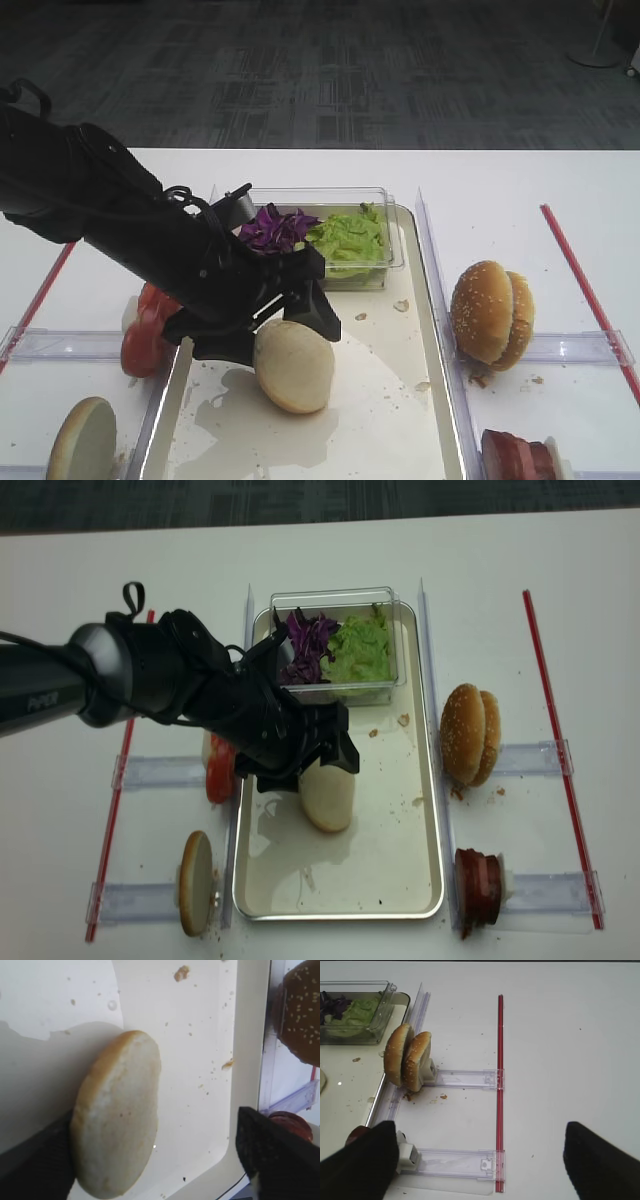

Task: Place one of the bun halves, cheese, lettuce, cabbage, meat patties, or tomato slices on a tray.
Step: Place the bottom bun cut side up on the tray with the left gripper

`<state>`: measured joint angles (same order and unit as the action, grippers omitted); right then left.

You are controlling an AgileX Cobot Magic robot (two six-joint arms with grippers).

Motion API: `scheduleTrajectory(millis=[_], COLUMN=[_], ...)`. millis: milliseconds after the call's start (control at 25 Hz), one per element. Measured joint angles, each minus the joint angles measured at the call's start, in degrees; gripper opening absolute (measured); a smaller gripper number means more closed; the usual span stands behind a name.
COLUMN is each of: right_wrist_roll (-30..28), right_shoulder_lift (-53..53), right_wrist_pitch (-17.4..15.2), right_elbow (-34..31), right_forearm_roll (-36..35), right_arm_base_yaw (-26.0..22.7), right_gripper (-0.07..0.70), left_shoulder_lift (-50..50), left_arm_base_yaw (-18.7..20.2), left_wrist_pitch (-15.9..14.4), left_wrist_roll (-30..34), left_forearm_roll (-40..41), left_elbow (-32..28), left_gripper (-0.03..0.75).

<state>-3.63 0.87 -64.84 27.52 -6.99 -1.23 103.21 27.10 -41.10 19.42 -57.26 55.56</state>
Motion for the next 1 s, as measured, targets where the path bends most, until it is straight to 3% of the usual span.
scheduleTrajectory(millis=[360, 1000], right_wrist_roll=[0.0, 0.0], right_shoulder_lift=[0.0, 0.0], right_wrist_pitch=[0.0, 0.0], right_elbow=[0.0, 0.0], right_forearm_roll=[0.0, 0.0], right_arm_base_yaw=[0.0, 0.0], right_gripper=[0.678, 0.678], left_shoulder_lift=[0.0, 0.0], left_arm_base_yaw=[0.0, 0.0], left_wrist_pitch=[-0.1, -0.3], left_wrist_roll=[0.0, 0.0], left_forearm_roll=[0.0, 0.0], left_elbow=[0.0, 0.0], left_gripper=[0.612, 0.619])
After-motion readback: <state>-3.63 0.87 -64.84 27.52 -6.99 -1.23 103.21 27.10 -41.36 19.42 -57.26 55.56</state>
